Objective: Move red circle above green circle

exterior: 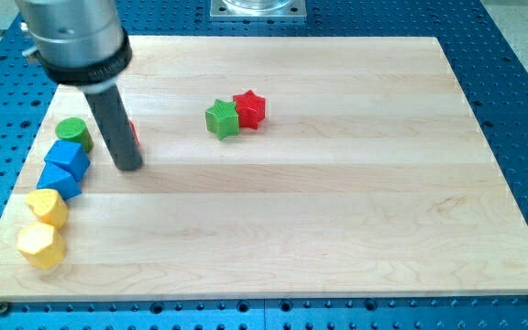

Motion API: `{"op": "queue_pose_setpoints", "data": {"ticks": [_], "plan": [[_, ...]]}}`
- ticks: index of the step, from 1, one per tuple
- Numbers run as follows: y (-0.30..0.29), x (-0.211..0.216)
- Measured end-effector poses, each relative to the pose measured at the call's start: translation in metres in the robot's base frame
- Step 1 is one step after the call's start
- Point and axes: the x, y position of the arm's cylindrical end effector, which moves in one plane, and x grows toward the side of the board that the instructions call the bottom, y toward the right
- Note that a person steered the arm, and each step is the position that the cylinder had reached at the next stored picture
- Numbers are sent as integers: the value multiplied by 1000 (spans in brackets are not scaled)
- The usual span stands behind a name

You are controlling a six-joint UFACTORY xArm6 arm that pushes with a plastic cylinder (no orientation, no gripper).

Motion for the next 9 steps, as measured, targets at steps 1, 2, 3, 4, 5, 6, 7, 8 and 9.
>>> {"op": "queue_pose_setpoints", "data": {"ticks": [1, 2, 3, 4, 5, 6, 7, 8, 9], "plan": [[-8, -36], [5, -53], [17, -90], [14, -114], [-21, -107], [-29, -97], [-35, -96], [-20, -116], [23, -125]]}}
